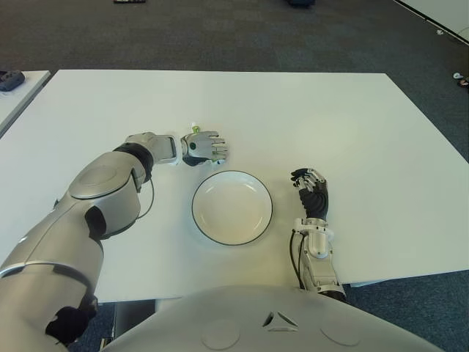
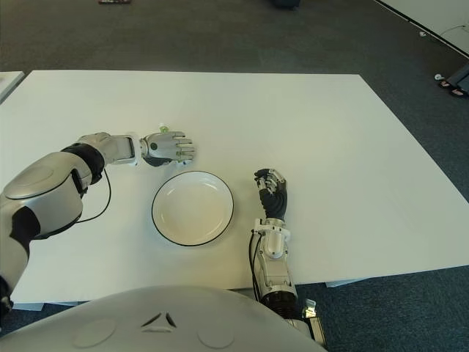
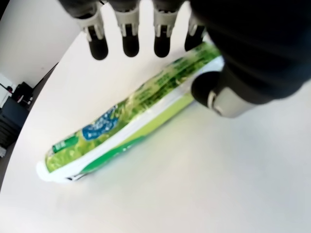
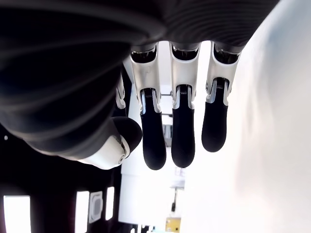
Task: Put the toothpaste on the table into the plate.
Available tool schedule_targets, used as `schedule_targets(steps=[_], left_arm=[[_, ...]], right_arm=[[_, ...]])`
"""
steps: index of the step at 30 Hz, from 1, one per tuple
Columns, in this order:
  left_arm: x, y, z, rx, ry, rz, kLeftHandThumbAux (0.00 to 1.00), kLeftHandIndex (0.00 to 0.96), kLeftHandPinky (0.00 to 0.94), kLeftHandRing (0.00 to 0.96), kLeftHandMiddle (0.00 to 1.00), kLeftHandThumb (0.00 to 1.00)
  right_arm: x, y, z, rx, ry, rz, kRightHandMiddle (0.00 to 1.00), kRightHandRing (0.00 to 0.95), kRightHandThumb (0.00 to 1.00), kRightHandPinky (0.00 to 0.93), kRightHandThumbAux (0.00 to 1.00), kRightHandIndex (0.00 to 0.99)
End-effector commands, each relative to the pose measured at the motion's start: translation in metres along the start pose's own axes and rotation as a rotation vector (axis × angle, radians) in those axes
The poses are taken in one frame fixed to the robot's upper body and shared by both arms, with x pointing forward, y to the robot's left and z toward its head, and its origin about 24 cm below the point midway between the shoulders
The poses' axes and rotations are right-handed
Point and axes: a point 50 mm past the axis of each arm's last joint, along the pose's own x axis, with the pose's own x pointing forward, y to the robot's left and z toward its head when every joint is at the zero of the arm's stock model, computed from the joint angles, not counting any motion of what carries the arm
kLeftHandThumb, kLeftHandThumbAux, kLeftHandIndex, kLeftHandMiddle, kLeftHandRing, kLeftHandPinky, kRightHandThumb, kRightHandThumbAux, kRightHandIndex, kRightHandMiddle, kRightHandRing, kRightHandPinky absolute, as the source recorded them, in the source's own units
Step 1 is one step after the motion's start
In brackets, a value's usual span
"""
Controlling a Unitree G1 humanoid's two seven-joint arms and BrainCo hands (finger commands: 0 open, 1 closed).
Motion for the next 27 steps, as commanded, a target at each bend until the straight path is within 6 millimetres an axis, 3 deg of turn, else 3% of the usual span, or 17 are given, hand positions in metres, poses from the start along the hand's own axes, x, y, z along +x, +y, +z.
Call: schedule_targets(steps=[1,20,27], left_arm=[[-0.003,-0.018,0.013,0.005,-0.028,-0.125,0.546,0.014,0.053,0.026,0.03,0.618],[0.001,-0.023,0.025,-0.096,-0.01,-0.164,0.483,0.0,0.027,0.0,0.0,0.567],[0.003,-0.023,0.026,-0.238,0.06,-0.157,0.439,0.0,0.036,0.0,0.0,0.548]], right_arm=[[-0.004,-0.003,-0.002,-0.003,0.023,-0.018,0.485,0.462,0.708,0.458,0.732,0.429],[-0.013,-0.01,-0.002,-0.011,0.031,-0.018,0.486,0.459,0.708,0.461,0.732,0.429],[-0.014,-0.012,-0.002,-0.021,0.041,-0.019,0.484,0.454,0.707,0.447,0.732,0.429]])
